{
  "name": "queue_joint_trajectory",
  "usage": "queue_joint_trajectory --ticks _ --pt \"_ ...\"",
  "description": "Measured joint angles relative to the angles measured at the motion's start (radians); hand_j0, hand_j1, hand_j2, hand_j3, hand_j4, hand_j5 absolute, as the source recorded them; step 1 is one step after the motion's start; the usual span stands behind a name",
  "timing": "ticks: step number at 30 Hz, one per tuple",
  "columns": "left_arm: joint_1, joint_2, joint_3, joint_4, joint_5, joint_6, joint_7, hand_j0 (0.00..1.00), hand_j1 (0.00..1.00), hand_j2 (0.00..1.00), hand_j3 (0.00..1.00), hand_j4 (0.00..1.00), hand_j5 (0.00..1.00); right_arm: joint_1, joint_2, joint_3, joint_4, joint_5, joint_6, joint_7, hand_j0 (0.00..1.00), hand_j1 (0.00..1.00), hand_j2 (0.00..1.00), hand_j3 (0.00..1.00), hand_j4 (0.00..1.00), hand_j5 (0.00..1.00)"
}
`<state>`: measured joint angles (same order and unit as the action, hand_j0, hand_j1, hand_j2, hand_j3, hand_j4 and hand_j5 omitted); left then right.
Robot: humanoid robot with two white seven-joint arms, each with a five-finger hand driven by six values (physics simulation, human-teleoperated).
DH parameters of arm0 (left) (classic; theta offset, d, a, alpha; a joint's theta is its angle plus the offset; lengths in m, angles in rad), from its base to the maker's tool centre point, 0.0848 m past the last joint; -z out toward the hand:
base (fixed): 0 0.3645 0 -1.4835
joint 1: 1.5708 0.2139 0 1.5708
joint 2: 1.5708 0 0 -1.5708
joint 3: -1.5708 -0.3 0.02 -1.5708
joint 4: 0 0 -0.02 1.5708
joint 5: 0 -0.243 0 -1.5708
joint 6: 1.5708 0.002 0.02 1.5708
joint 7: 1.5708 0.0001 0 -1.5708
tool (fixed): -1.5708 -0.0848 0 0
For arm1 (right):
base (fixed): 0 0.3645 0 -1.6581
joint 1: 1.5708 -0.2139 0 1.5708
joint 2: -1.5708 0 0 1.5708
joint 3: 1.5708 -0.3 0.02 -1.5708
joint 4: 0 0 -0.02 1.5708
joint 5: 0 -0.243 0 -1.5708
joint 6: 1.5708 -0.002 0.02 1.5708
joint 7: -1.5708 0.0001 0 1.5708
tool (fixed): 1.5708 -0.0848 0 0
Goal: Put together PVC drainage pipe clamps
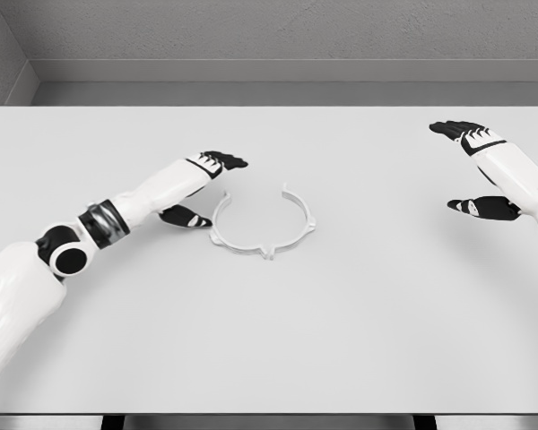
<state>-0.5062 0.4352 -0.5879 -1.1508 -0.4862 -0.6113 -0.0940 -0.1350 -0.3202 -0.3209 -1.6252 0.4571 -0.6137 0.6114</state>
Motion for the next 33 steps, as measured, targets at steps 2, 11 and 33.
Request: queue_joint_trajectory --ticks 2,11,33 --pt "0.0 -0.006 -0.002 0.0 -0.002 0.0 0.0 1.0 1.0 1.0 1.0 1.0 1.0 0.0 0.001 0.001 -0.002 0.0 0.0 0.0 1.0 1.0 1.0 1.0 1.0 1.0" --pt "-0.003 -0.016 0.004 0.001 -0.003 0.0 0.0 1.0 1.0 1.0 1.0 1.0 1.0 -0.003 0.003 0.013 -0.007 -0.003 0.0 0.0 1.0 1.0 1.0 1.0 1.0 1.0" --pt "0.025 0.076 -0.022 -0.094 0.009 0.0 0.003 1.0 1.0 1.0 1.0 1.0 1.0 -0.032 0.007 0.031 -0.006 0.0 0.0 0.0 1.0 1.0 1.0 1.0 1.0 1.0"
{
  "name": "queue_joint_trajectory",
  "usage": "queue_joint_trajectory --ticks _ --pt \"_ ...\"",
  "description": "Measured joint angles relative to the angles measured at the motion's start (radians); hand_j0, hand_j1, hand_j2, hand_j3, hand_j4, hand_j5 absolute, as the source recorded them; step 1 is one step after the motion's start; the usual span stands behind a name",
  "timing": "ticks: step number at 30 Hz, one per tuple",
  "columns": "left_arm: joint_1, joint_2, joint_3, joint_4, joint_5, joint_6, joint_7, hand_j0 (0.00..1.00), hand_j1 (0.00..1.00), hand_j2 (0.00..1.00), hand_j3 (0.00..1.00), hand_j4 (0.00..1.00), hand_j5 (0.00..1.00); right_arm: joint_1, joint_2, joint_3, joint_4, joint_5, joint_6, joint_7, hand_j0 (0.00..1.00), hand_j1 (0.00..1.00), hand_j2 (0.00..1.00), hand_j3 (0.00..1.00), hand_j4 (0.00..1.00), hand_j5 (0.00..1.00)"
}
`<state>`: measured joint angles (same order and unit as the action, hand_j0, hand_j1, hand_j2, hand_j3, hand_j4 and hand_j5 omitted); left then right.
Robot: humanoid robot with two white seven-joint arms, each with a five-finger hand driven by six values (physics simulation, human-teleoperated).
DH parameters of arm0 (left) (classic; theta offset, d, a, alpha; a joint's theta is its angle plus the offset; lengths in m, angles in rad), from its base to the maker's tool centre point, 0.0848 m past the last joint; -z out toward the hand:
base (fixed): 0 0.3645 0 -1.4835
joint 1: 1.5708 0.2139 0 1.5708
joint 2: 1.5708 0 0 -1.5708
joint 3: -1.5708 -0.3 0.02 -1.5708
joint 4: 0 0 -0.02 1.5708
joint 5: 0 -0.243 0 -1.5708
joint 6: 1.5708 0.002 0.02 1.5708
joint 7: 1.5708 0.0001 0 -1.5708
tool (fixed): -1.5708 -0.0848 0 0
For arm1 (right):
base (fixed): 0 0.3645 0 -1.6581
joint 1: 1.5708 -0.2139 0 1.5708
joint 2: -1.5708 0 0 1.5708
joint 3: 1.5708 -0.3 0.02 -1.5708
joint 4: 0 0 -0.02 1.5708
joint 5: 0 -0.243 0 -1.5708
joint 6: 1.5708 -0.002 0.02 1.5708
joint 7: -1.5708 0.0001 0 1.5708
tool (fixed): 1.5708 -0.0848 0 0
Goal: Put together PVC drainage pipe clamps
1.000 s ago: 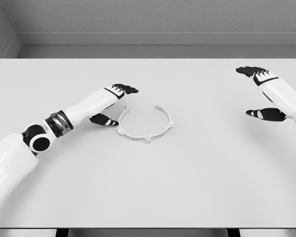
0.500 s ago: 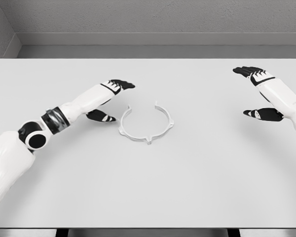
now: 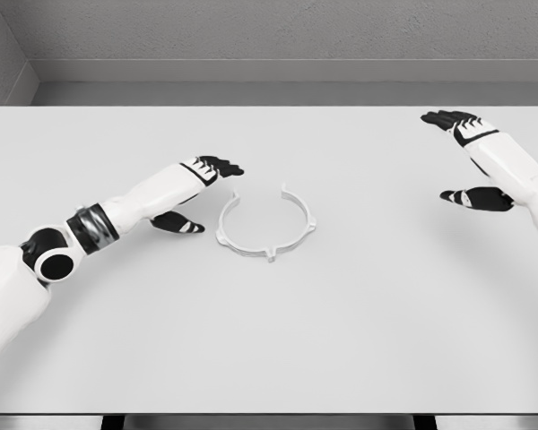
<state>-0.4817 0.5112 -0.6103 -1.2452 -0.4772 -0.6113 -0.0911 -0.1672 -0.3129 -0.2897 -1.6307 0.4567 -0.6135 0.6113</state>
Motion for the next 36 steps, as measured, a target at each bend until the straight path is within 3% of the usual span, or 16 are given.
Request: queue_joint_trajectory --ticks 36 --pt "0.017 -0.014 -0.019 -0.032 -0.012 0.0 0.0 1.0 1.0 1.0 1.0 1.0 1.0 -0.002 0.002 0.023 0.002 0.0 0.0 0.0 1.0 1.0 1.0 1.0 1.0 1.0"
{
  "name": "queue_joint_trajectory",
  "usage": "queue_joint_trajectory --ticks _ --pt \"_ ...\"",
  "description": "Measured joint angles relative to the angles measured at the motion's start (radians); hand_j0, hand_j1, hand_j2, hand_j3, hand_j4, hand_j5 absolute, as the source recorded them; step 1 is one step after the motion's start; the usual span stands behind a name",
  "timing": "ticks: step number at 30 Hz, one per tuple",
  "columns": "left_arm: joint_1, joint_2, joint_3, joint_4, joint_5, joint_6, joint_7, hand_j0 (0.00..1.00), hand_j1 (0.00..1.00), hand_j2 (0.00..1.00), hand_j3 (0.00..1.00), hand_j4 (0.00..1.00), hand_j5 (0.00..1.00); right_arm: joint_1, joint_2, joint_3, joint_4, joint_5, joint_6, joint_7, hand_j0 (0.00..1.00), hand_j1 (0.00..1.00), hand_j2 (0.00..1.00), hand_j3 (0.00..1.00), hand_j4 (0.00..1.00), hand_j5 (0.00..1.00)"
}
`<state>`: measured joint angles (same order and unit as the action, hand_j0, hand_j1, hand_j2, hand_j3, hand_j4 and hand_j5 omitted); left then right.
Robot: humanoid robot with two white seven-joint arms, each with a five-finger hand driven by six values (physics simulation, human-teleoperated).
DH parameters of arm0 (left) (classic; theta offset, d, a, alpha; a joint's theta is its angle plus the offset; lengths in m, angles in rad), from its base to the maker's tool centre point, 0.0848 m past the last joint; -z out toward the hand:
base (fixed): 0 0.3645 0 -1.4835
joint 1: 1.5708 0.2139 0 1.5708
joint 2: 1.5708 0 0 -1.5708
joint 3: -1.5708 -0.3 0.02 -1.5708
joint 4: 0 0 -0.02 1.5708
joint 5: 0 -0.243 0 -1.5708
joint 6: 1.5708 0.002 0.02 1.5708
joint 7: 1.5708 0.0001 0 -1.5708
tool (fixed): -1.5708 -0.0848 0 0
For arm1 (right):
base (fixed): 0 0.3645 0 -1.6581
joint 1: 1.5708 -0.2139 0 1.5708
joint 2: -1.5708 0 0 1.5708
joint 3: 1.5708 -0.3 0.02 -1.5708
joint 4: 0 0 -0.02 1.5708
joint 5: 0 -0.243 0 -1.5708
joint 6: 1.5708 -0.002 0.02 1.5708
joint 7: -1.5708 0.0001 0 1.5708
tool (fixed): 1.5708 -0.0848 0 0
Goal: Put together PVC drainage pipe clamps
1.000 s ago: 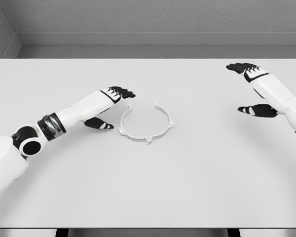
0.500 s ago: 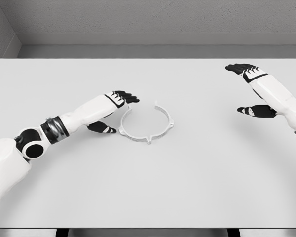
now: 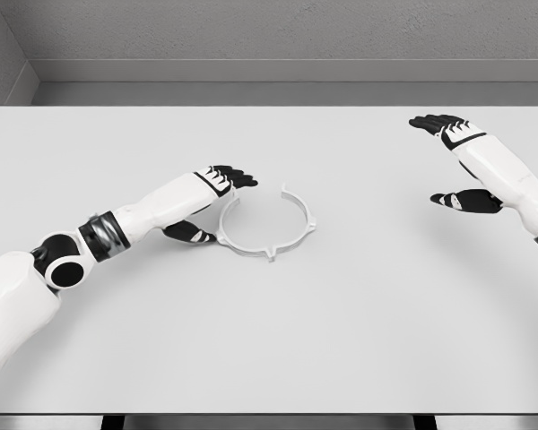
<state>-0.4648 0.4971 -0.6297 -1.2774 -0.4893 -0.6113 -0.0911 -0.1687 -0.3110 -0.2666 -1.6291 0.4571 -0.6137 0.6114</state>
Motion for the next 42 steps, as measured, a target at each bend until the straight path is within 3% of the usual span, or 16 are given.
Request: queue_joint_trajectory --ticks 42 --pt "-0.002 -0.061 0.004 0.011 0.005 0.0 0.0 1.0 1.0 1.0 1.0 1.0 1.0 -0.002 -0.002 0.0 0.005 0.0 0.0 0.0 1.0 1.0 1.0 1.0 1.0 1.0"
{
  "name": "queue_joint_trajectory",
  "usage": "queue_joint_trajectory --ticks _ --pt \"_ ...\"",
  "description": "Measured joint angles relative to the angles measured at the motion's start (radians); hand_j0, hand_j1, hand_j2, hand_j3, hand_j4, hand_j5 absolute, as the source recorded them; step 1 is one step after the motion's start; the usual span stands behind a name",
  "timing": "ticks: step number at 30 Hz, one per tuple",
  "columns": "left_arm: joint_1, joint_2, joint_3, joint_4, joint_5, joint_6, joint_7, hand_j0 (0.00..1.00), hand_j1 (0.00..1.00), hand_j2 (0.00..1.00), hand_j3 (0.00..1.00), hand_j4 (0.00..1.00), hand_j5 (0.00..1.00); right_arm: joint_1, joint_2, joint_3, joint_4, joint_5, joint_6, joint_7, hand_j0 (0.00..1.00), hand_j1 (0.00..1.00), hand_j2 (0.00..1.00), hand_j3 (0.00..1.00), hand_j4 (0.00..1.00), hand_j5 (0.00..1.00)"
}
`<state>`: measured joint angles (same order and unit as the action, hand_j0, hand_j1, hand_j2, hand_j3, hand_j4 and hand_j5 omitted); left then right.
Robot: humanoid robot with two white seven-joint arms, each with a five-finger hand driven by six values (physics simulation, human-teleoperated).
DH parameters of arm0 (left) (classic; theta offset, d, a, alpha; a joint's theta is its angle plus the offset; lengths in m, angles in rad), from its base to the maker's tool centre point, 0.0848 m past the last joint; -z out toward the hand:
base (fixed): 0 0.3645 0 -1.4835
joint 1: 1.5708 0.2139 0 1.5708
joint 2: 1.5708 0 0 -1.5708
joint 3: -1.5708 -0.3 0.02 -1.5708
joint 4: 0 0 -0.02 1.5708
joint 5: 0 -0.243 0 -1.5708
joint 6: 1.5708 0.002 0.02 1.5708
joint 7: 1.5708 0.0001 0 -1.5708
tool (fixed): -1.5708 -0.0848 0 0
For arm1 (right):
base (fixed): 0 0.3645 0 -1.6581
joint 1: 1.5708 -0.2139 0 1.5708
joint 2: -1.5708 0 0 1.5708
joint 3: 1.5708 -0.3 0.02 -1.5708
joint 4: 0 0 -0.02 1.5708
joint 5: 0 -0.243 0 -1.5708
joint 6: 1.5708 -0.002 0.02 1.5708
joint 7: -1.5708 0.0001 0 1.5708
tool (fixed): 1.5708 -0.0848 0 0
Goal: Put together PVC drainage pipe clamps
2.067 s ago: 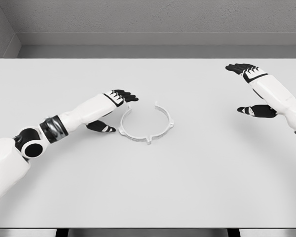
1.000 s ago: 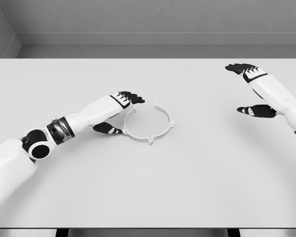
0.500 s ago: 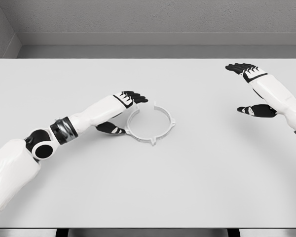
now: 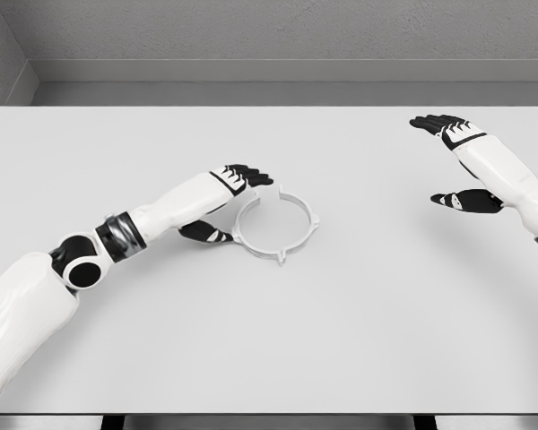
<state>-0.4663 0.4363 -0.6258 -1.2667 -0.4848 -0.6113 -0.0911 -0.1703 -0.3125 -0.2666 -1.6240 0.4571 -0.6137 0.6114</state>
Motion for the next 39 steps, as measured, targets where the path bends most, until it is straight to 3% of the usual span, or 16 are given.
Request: queue_joint_trajectory --ticks 39 --pt "0.02 -0.003 -0.004 -0.041 0.007 0.0 0.0 1.0 1.0 1.0 1.0 1.0 1.0 0.0 0.0 0.0 0.0 0.0 0.0 0.0 1.0 1.0 1.0 1.0 1.0 1.0"
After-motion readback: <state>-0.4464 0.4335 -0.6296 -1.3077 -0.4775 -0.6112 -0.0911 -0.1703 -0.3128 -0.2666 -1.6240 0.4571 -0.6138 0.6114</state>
